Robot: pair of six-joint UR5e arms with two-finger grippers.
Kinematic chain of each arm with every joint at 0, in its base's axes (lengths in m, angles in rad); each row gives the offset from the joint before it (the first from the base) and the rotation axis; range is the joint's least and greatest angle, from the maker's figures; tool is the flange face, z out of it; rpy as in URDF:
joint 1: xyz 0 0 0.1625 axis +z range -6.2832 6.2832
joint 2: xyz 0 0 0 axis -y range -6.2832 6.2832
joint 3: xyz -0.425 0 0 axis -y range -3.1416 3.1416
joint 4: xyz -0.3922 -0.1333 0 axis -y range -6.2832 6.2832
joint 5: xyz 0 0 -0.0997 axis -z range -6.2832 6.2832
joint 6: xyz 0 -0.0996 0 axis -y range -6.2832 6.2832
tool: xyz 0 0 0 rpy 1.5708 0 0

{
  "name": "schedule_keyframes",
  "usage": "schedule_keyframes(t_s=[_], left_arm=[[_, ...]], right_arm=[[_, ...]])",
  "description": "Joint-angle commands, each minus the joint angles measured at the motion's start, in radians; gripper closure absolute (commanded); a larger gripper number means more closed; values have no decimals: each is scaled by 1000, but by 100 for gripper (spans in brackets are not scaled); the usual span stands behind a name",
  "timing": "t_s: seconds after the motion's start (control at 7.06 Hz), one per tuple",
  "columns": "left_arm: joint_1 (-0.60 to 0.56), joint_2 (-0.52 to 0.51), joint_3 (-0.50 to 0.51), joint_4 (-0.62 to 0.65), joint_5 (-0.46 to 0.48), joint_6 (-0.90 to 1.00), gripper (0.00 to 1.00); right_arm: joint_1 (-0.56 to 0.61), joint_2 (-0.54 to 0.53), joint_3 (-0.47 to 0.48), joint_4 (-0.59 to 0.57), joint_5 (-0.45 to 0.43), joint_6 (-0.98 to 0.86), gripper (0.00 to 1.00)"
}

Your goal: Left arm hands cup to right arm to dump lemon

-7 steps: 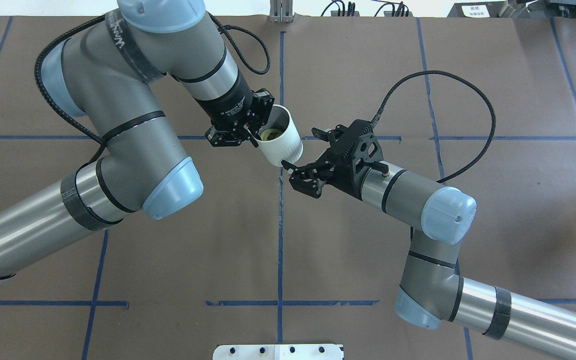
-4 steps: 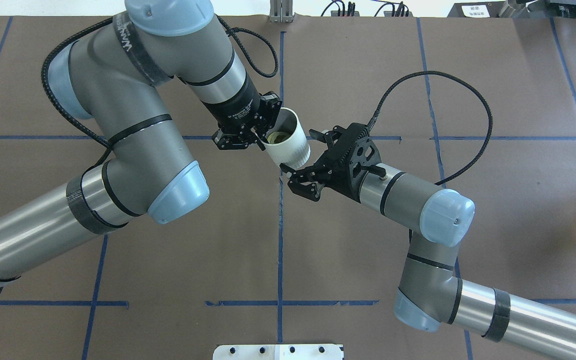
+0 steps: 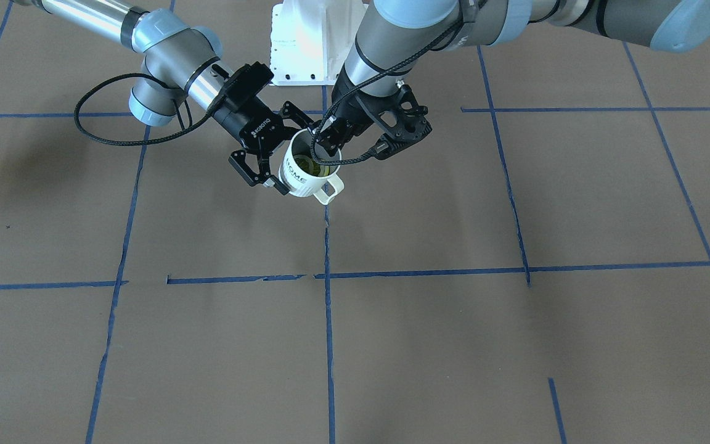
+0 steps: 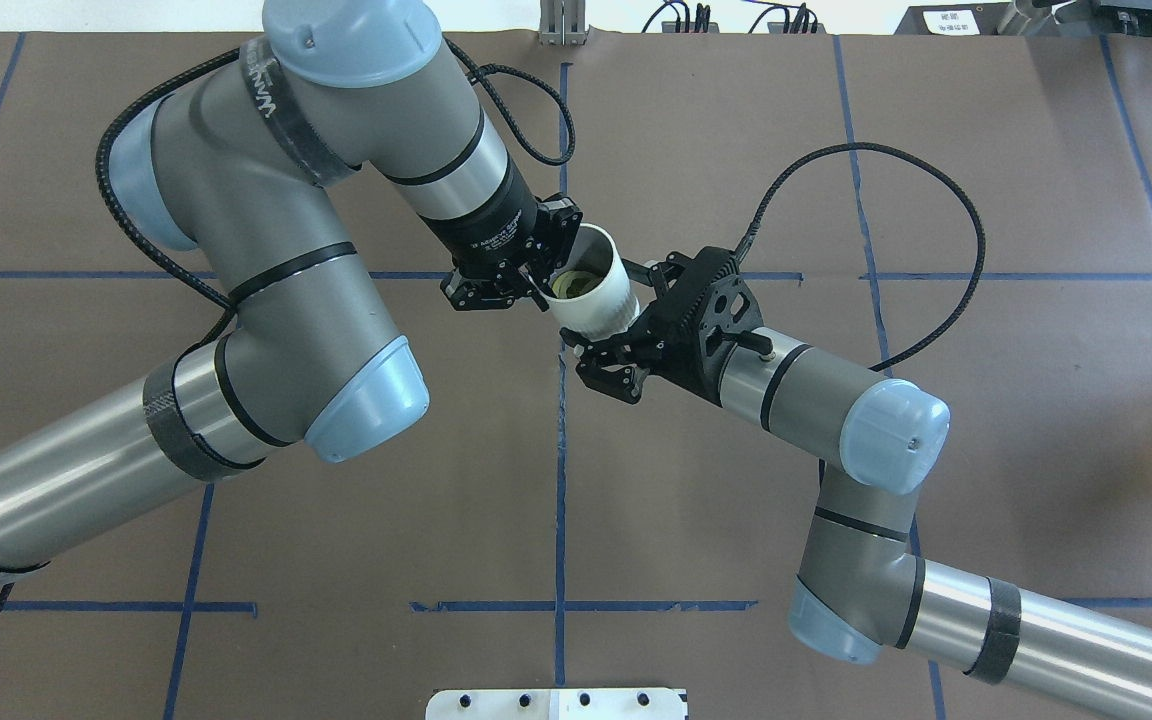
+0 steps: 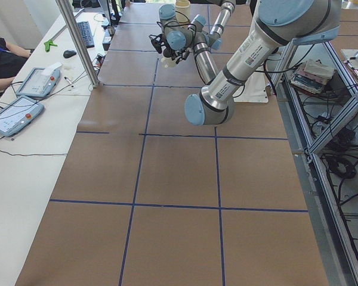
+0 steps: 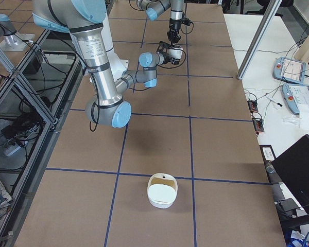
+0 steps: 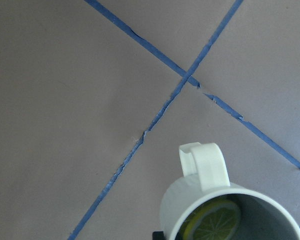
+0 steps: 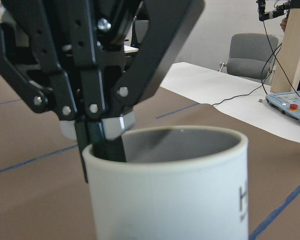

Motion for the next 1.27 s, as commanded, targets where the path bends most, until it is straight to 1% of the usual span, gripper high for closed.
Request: schedule_keyframes(t_s=[0.0,0.14,0.28,0.42,0.57,0.71,0.85,0.99,1.13], left_arm=[[2,1,-1,-15,-1,-4,100],[2,1,-5,-23,-2,-6,100],[0,4,-3,-29,-4,-6,94],[1,7,-3,-32,-5,9,7],[0,10,-12,-43,-8,22,0],[-21,12,-20,-41,-23,28,0],[-67,13,-20,-40,-83,32,0],[-90,37,-21,-28,-120,89,0],[-91,103,-29,-28,-116,173,0]], right_arm=[[0,-2,0,0,0,0,1],[0,0,0,0,0,0,10],[0,-2,0,2,0,0,39],[0,0,0,2,-3,0,63],[0,-2,0,0,-21,-2,71],[0,-8,-2,0,-23,-3,71],[3,-14,-3,0,-21,-3,71],[1,-12,-3,0,-23,-3,73],[9,-8,9,-20,-14,-3,87]])
